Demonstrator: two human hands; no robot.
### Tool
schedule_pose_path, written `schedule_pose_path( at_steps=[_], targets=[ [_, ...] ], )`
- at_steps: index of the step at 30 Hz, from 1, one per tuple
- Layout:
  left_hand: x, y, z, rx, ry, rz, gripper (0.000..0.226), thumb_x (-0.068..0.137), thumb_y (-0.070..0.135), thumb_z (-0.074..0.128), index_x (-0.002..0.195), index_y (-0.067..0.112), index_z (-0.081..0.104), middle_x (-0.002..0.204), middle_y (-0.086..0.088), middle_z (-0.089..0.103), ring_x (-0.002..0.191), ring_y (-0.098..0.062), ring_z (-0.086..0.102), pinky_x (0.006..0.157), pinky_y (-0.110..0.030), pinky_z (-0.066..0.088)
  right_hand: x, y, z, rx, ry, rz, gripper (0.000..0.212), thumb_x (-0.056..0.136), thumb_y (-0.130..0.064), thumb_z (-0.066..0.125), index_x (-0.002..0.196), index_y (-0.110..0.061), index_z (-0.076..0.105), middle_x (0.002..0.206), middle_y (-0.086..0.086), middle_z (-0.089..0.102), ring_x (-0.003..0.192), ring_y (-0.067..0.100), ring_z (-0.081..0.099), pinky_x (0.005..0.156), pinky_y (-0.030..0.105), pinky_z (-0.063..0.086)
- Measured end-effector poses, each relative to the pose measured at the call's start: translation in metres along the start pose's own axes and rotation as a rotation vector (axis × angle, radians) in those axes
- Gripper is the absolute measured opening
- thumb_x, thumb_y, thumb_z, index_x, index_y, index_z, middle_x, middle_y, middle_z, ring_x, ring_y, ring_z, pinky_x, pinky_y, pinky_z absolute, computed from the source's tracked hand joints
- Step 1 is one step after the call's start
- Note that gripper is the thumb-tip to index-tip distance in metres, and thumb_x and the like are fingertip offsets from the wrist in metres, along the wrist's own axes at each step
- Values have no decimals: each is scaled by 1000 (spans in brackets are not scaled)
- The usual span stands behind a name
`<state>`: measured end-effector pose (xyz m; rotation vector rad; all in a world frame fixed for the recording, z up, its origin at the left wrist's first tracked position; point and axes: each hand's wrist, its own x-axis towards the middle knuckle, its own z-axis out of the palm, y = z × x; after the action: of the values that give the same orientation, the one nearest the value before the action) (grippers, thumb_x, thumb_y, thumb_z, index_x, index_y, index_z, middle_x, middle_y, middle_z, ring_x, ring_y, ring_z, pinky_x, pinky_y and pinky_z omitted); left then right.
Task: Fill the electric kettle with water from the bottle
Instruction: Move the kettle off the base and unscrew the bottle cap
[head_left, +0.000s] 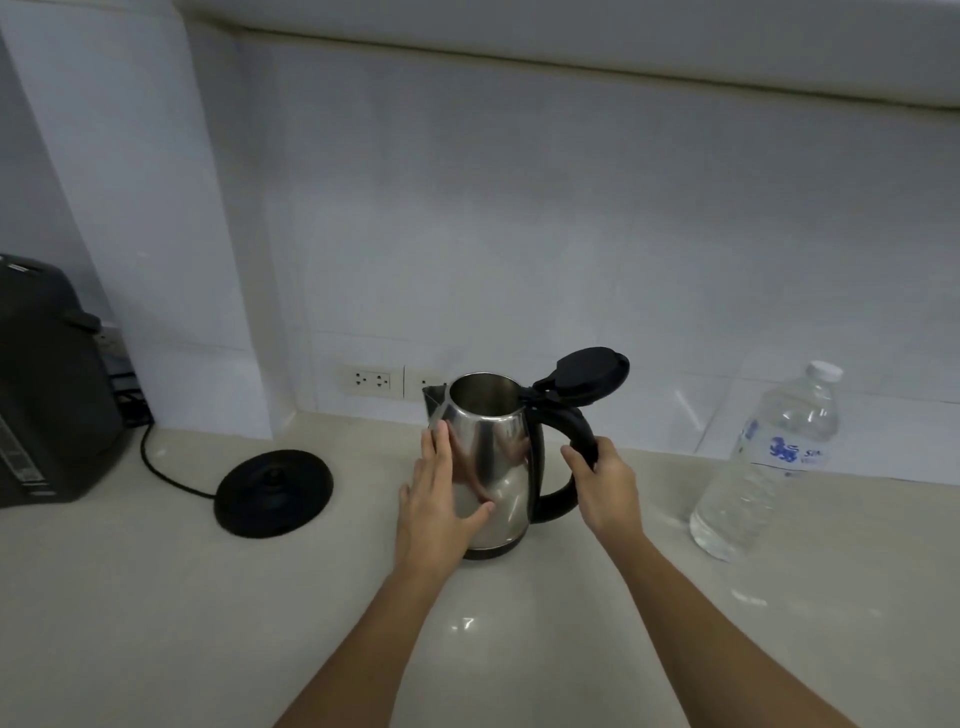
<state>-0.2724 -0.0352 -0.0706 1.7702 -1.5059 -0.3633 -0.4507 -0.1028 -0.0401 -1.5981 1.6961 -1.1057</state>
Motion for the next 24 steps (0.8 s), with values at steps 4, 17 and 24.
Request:
schedule_pose_path(
  at_steps=[4,17,24],
  targets=[
    [-11,9,22,-1,-19,-16,116,81,39,72,137,37,-29,162,4,-9,149,-15,11,119,-43,13,0,28,-10,29,-20,33,28,95,-33,55,113,-11,57,86,2,61,83,22,59,73,32,43],
    [-23,8,48,28,10,-71,110,85,36,69,135,38,-30,160,11,-14,146,-17,24,113,-39,33,6,58,-4,55,-60,43,27,95,-31,55,114,-12,55,87,2,60,85,24,59,74,32,43],
    [-22,4,49,29,-4,-73,110,84,38,69,137,41,-27,152,21,-21,145,-15,25,112,-43,35,7,57,-8,-67,-87,-3,26,96,-34,53,107,-10,51,84,6,60,81,28,59,71,37,48]
  ],
)
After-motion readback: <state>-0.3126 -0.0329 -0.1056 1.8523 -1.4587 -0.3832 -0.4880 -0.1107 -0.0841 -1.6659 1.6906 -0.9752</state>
